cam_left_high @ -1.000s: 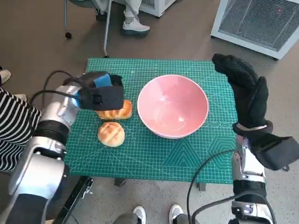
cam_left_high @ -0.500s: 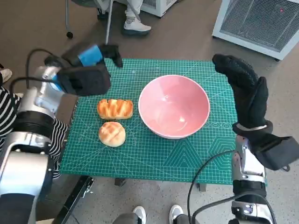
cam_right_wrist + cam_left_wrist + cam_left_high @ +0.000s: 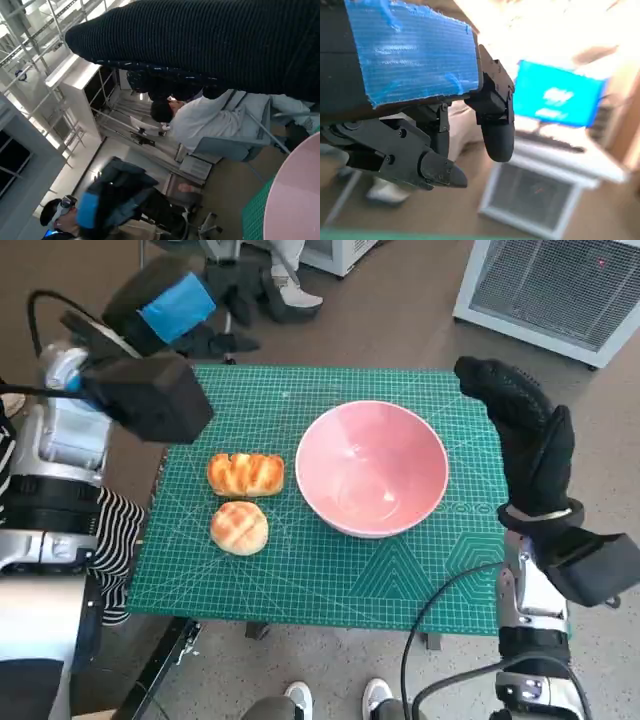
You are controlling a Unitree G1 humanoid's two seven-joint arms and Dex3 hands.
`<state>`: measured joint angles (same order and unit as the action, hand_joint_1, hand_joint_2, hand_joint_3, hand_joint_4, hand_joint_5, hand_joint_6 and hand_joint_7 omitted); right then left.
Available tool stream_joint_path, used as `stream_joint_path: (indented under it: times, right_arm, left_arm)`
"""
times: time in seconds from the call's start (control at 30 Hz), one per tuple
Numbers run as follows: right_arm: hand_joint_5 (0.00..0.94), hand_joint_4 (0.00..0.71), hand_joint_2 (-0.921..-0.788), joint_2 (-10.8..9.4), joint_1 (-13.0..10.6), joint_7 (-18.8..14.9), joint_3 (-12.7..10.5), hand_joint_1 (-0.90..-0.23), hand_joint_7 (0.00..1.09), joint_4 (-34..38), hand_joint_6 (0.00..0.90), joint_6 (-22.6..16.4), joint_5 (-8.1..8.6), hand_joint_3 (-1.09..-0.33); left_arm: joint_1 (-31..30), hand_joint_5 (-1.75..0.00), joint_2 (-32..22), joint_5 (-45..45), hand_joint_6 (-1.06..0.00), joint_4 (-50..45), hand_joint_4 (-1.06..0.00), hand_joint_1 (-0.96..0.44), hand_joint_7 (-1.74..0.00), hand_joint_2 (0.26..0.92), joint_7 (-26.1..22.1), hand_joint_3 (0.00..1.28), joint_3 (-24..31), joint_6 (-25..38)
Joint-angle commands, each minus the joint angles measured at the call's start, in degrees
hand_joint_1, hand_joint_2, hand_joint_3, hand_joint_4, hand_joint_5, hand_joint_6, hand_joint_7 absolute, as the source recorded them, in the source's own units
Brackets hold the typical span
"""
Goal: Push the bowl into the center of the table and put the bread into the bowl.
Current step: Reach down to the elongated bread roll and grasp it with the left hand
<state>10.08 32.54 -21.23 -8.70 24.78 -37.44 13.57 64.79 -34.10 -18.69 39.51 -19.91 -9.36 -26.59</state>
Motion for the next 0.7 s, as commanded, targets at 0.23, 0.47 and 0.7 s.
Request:
stream_joint_path:
  times: [0.23, 0.47, 0.7]
  right_arm:
    - [0.000, 0.193, -0.921, 0.2, -1.9, -0.2, -0.3, -0.781, 0.53, 0.1, 0.062, 0.8, 0.39, -0.695]
    - [0.000, 0.194, -0.921, 0.0, -1.7, -0.2, -0.3, -0.781, 0.53, 1.0, 0.062, 0.5, 0.23, -0.693]
    - [0.000, 0.194, -0.921, -0.1, -1.7, 0.0, -0.2, -0.782, 0.53, 1.2, 0.061, 0.5, 0.07, -0.693]
  left_arm:
    - [-3.4, -0.05, -5.1, -0.6, -0.02, -12.8, -0.02, -0.34, -0.19, 0.649, -25.5, 0.11, -4.4, 23.8]
    - [-8.9, 0.00, -4.7, -2.6, -0.02, -16.7, 0.00, -0.37, -0.14, 0.645, -22.9, 0.10, -4.3, 24.0]
    - [-12.3, 0.00, -3.5, -2.7, -0.03, -16.5, 0.00, -0.35, -0.13, 0.657, -20.2, 0.09, -4.4, 23.1]
